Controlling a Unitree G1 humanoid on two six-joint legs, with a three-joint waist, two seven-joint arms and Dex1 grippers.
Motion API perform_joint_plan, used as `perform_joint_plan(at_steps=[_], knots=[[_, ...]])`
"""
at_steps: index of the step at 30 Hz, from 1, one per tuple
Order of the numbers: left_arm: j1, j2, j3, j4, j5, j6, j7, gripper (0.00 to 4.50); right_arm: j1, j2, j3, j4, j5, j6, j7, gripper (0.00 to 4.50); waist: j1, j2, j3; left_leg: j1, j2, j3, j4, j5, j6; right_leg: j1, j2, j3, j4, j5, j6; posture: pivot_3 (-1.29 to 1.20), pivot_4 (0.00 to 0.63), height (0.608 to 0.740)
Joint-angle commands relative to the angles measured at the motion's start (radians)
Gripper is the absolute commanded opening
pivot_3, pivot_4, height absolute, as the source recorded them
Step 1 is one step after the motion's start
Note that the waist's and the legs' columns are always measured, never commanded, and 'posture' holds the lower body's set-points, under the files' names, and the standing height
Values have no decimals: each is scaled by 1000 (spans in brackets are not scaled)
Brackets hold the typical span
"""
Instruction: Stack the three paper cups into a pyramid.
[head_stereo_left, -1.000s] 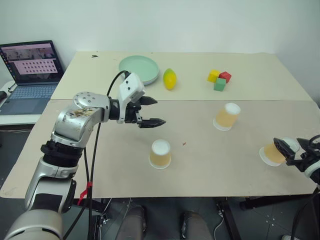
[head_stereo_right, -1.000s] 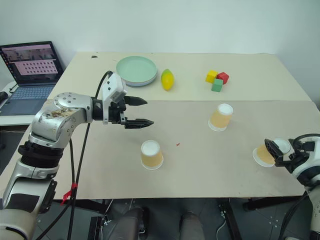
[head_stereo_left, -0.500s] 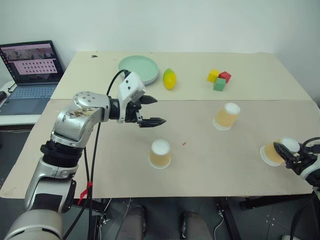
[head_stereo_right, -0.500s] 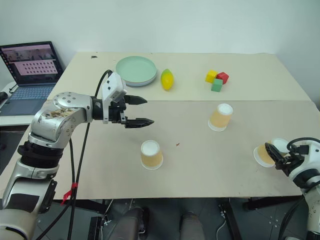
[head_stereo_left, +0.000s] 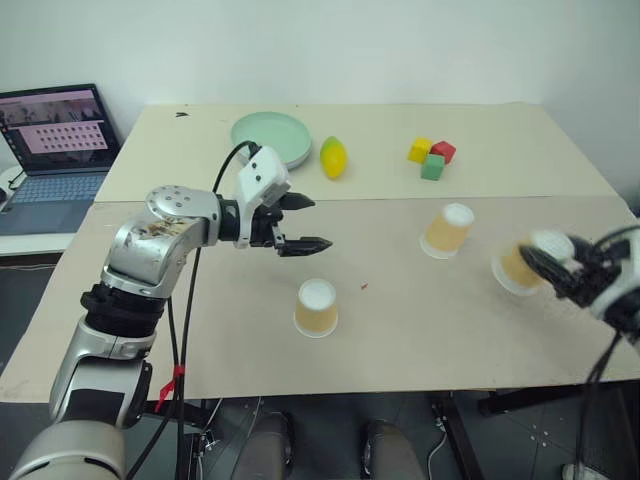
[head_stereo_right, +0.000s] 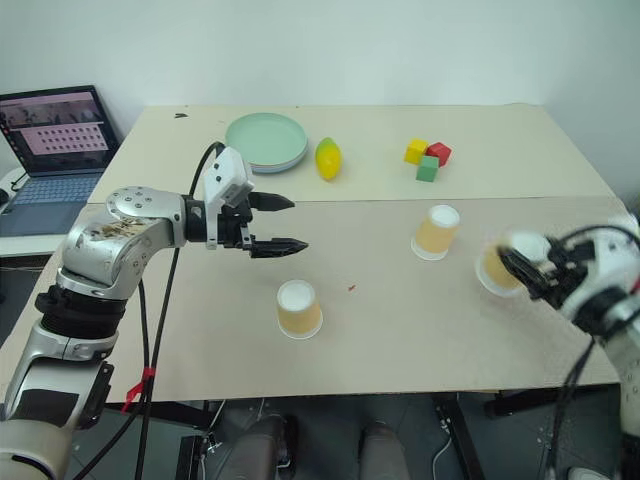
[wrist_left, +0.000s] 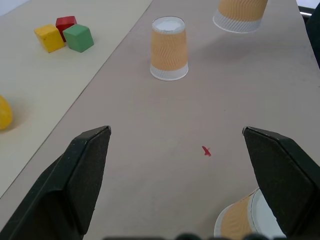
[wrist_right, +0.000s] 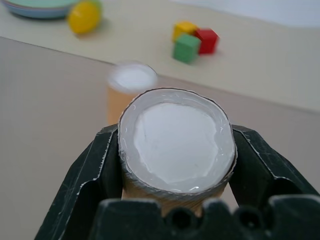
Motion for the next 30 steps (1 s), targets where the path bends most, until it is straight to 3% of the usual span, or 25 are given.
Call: perform_joint_plan(at_steps=[1,8,16,30], knots=[[-8,6,31,-32,-7,2,6,4500,-56,-21,64,-99,97,154,-18,2614,8,-2,1,0,0,0,0,0,0,0,0,0,-1,0,0,0,150,740],[4,9,34,-48,-8,6,19,4500,-243,65,378,-153,46,220,-76,2614,11,-3,1,-2,-1,-1,1,0,1,0,0,2,-2,1,-1,0,150,740],[26,15,55,-83,-15,30,39,4500,-405,192,593,90,-133,92,-48,2614,7,-5,2,-3,-2,0,1,0,1,-2,1,2,-1,0,-1,0,150,740],[66,30,87,-150,-26,79,75,4500,-618,381,672,376,-298,-57,15,2614,-8,-5,2,-4,-2,0,0,0,0,-5,1,3,2,0,-1,0,150,740]])
